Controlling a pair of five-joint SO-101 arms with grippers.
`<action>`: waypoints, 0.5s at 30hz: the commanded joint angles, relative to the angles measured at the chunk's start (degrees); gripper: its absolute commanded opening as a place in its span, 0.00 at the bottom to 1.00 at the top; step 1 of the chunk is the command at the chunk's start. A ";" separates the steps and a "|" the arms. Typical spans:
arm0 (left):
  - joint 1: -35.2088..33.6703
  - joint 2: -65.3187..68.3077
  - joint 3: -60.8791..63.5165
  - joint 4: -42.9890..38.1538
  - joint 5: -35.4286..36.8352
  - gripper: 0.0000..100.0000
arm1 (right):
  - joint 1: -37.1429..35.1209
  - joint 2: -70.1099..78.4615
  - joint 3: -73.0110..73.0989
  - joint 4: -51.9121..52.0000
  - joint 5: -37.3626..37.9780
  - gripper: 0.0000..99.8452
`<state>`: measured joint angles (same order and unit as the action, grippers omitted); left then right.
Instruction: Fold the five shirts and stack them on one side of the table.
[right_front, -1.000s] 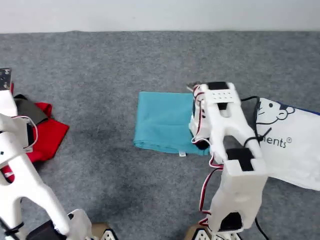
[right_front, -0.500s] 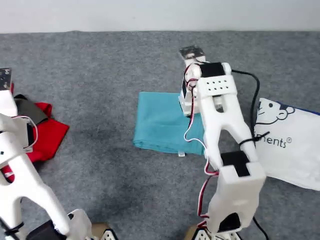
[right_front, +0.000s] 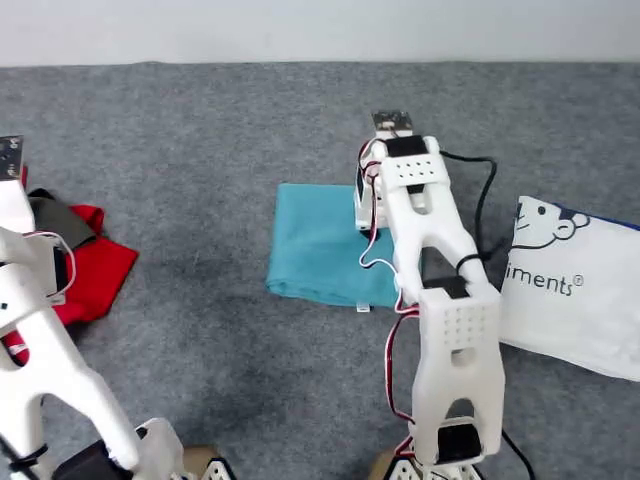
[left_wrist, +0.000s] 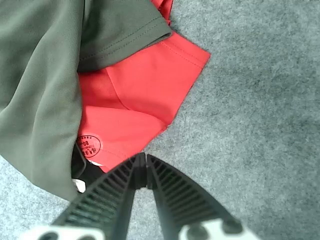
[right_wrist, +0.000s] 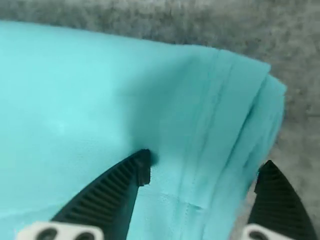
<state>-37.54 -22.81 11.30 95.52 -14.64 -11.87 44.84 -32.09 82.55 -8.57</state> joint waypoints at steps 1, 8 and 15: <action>-0.09 -1.85 -0.22 -1.05 -0.44 0.00 | 0.40 1.98 -4.31 -0.48 -1.67 0.33; -0.09 -1.76 -0.22 -1.23 -0.44 0.00 | 0.57 2.77 -4.66 3.03 2.02 0.01; -0.09 -1.76 -0.22 -1.23 -0.44 0.00 | 0.48 -0.84 -4.66 9.63 12.48 0.01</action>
<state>-37.54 -22.81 11.30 95.52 -14.64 -11.52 47.38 -36.40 88.35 -0.66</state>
